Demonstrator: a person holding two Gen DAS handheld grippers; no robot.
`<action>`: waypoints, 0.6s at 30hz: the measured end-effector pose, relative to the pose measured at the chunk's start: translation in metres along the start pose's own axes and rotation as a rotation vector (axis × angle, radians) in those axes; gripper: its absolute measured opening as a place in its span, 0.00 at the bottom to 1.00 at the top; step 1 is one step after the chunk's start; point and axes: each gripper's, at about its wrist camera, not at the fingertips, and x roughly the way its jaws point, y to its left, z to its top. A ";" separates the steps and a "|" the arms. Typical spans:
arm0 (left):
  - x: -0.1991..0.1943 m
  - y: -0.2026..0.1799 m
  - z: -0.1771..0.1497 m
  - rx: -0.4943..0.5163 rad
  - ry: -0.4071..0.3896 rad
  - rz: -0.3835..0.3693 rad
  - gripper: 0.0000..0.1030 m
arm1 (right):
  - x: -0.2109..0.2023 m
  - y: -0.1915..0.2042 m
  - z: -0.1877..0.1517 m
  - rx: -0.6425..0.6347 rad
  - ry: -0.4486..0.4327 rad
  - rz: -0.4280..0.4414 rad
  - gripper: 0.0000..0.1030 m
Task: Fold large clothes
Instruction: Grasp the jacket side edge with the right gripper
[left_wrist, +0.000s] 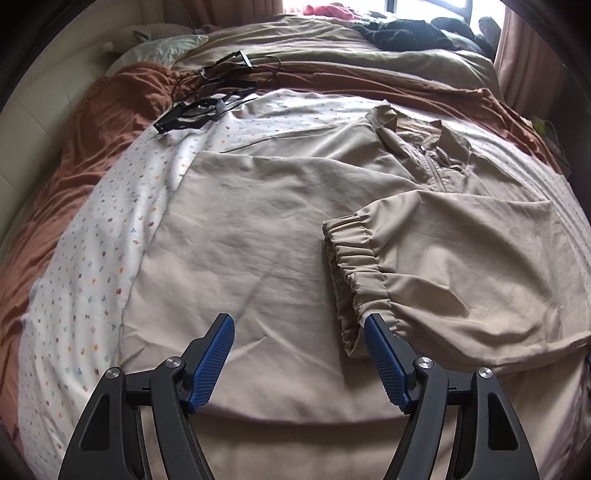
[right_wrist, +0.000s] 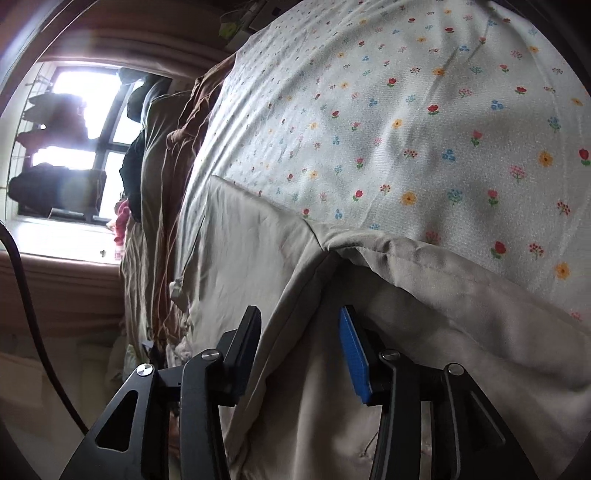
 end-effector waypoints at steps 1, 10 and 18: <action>-0.009 0.003 -0.003 -0.004 -0.015 -0.013 0.72 | -0.003 0.000 -0.002 -0.009 0.009 0.000 0.43; -0.091 0.035 -0.035 -0.020 -0.128 -0.099 0.76 | -0.042 0.004 -0.027 -0.113 0.027 -0.003 0.63; -0.150 0.071 -0.078 -0.044 -0.182 -0.142 0.85 | -0.105 0.009 -0.062 -0.216 0.015 0.103 0.91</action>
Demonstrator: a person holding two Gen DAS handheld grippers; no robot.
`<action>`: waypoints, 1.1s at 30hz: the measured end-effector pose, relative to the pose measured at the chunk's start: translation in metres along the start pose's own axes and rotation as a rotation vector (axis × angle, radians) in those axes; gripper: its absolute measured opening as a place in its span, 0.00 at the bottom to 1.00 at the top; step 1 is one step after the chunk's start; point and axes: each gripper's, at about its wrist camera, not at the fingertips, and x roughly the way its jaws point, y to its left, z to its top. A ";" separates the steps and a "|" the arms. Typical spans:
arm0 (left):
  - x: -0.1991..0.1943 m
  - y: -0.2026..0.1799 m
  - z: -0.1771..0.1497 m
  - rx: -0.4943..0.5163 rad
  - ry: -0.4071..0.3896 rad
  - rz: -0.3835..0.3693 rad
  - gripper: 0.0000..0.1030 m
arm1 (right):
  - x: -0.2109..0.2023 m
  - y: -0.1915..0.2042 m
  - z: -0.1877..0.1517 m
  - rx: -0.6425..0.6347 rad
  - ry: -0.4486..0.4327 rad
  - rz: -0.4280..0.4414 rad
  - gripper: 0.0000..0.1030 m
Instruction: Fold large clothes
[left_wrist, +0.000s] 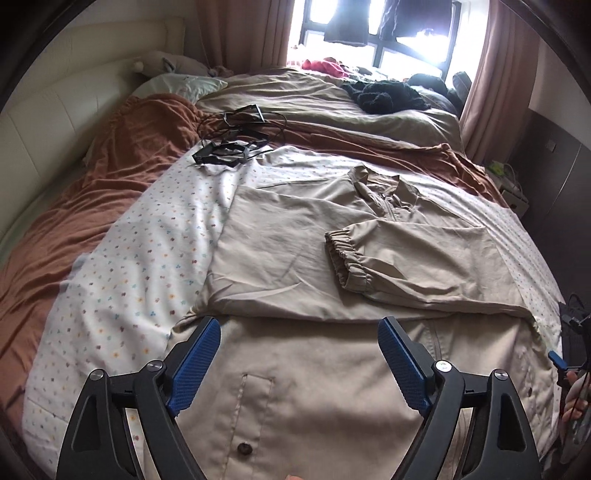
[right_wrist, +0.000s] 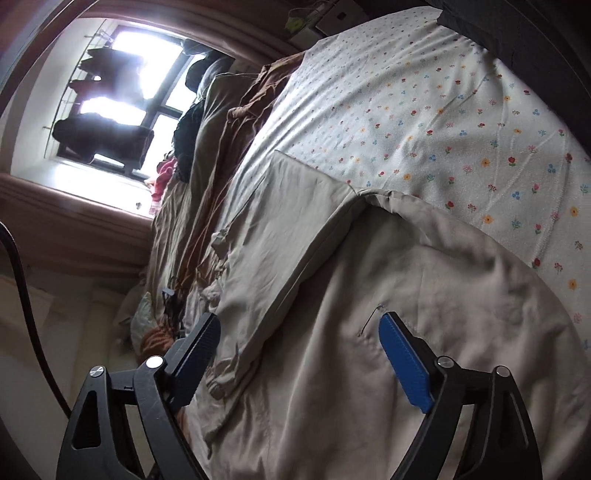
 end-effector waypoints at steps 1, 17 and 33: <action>-0.009 0.004 -0.005 -0.004 -0.009 -0.009 0.85 | -0.008 0.002 -0.005 -0.017 -0.003 0.005 0.93; -0.138 0.034 -0.085 -0.020 -0.134 -0.051 0.85 | -0.124 0.022 -0.082 -0.240 -0.118 0.025 0.93; -0.210 0.058 -0.169 -0.051 -0.195 -0.054 0.85 | -0.206 -0.004 -0.130 -0.393 -0.172 -0.070 0.93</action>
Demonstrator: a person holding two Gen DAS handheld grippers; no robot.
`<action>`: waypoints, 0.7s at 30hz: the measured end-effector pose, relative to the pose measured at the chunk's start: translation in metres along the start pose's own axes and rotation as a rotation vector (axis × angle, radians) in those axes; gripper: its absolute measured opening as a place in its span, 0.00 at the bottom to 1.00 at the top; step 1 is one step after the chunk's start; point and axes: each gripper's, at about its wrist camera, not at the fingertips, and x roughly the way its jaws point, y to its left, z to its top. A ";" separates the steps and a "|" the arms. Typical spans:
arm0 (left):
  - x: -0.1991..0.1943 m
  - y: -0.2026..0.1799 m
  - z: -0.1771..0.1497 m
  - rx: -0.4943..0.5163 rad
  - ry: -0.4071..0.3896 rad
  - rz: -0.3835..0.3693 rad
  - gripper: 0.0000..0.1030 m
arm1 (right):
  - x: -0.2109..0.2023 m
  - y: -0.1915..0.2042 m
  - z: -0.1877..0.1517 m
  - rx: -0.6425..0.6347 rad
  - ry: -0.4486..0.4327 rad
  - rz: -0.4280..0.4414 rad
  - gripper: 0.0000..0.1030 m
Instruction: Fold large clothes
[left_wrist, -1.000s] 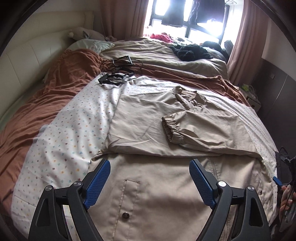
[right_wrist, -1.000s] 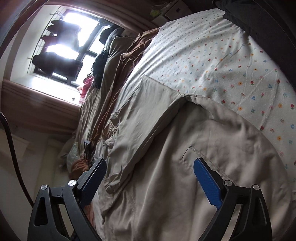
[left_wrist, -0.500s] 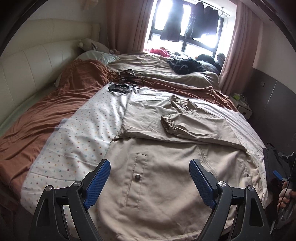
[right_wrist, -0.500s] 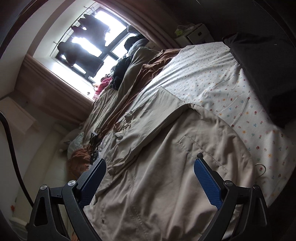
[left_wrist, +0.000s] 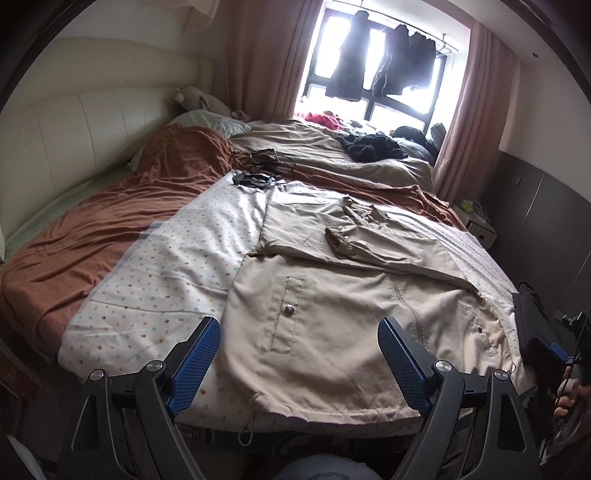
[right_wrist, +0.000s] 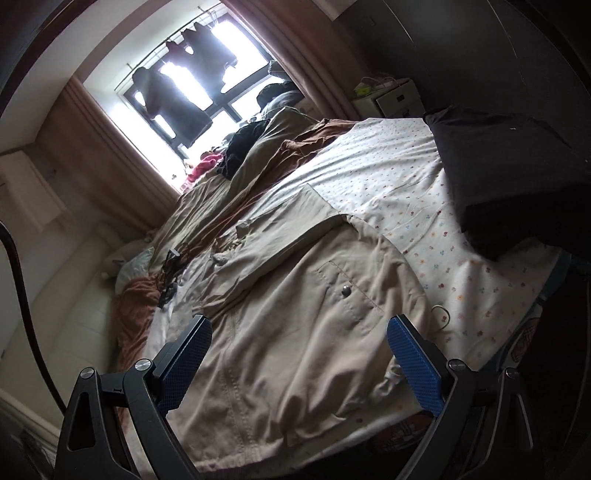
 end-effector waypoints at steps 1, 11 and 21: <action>-0.002 0.000 -0.005 0.008 0.009 0.010 0.85 | -0.002 -0.004 -0.002 -0.010 0.014 0.002 0.93; -0.014 0.011 -0.049 -0.029 0.029 0.026 1.00 | -0.025 -0.037 -0.016 -0.052 0.046 -0.002 1.00; 0.006 0.050 -0.069 -0.173 0.076 0.002 1.00 | -0.009 -0.078 -0.031 -0.075 0.124 -0.034 1.00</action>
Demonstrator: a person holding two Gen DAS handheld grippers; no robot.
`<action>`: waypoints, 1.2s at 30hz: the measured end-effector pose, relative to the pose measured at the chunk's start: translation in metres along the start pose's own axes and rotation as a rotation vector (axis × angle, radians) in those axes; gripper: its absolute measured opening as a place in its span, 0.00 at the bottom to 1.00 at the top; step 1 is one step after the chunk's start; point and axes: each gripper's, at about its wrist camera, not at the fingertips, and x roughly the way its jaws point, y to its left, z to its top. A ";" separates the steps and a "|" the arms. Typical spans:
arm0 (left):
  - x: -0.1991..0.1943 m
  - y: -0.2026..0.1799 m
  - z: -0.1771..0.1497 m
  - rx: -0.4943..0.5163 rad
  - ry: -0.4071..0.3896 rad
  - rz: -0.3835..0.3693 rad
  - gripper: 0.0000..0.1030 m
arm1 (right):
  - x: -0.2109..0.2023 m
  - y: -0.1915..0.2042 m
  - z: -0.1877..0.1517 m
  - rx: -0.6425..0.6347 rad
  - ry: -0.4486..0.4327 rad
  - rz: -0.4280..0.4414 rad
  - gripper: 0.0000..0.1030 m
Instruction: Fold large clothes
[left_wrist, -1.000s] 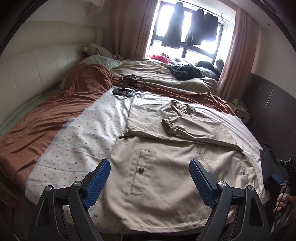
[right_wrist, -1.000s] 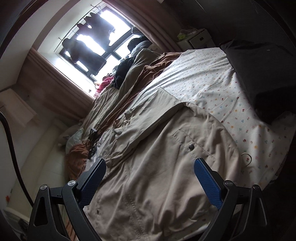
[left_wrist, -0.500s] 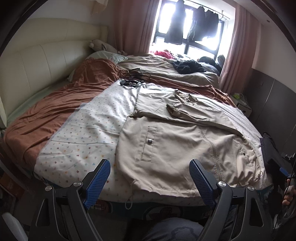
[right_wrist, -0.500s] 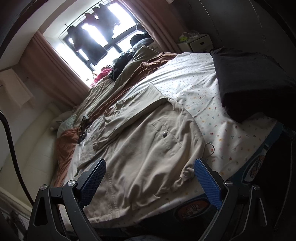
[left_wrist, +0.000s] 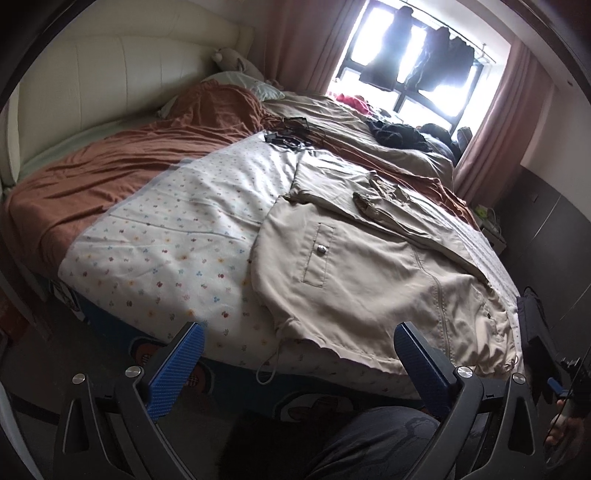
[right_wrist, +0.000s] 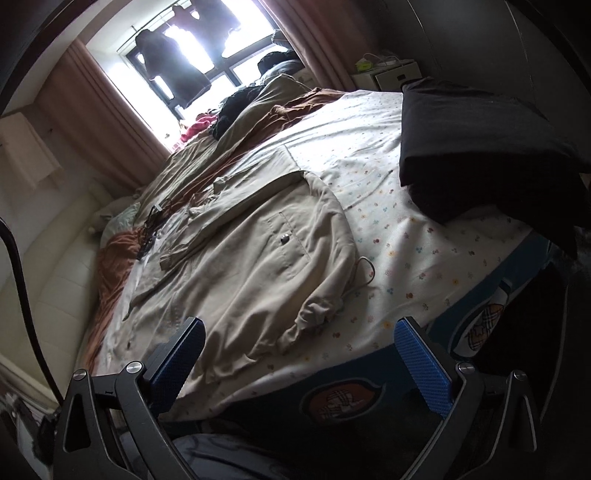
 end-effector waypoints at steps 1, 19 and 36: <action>0.004 0.005 0.000 -0.016 0.005 0.002 1.00 | 0.004 -0.003 -0.001 0.005 0.009 0.002 1.00; 0.098 0.046 0.010 -0.241 0.138 -0.080 0.62 | 0.095 -0.046 0.007 0.192 0.103 0.121 0.65; 0.156 0.067 0.025 -0.397 0.228 -0.258 0.58 | 0.150 -0.050 0.013 0.332 0.145 0.337 0.65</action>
